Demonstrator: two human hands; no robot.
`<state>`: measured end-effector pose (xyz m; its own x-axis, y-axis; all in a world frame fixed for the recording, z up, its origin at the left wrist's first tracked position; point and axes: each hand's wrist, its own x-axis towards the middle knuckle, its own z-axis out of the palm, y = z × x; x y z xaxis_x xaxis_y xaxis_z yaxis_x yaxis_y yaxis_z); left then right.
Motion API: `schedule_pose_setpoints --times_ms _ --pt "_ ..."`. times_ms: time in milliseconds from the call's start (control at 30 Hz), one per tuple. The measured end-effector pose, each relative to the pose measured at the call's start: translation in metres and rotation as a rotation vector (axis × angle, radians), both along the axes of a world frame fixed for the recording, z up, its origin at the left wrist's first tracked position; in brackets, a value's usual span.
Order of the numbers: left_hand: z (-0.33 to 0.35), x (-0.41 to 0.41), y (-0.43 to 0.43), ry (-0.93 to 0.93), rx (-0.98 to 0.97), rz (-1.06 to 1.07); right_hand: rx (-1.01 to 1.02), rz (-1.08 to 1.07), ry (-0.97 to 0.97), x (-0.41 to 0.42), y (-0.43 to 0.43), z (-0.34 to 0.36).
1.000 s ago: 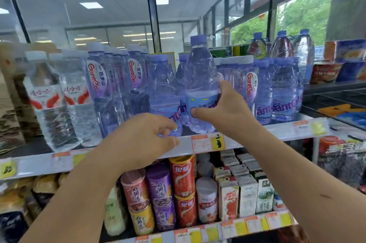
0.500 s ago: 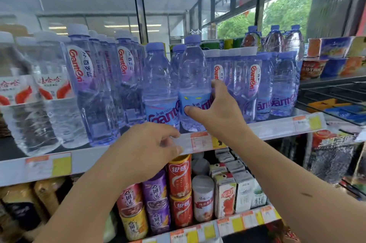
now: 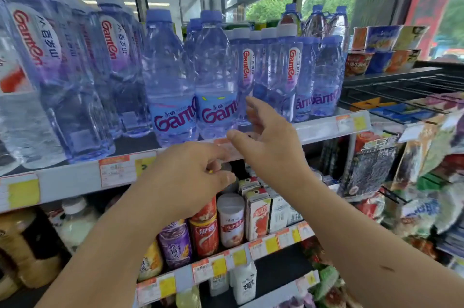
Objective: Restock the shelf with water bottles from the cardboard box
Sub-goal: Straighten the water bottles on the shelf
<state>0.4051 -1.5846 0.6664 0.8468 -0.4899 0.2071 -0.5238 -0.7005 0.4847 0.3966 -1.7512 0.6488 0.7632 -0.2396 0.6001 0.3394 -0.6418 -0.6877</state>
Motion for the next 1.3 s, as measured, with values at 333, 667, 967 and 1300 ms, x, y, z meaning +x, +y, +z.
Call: schedule_pose_setpoints --times_ms 333,667,967,1300 --pt "-0.150 -0.035 -0.090 0.275 0.097 -0.215 0.097 -0.286 0.419 -0.128 -0.094 -0.175" --pt "-0.338 -0.107 -0.213 0.442 0.327 -0.242 0.302 -0.478 0.878 -0.244 -0.214 -0.392" --pt "-0.585 -0.148 -0.287 0.559 0.413 -0.209 0.280 -0.471 1.147 -0.286 -0.293 -0.649" --pt "-0.863 -0.157 -0.285 0.654 0.479 -0.153 0.275 -0.452 1.156 -0.243 -0.284 -0.960"
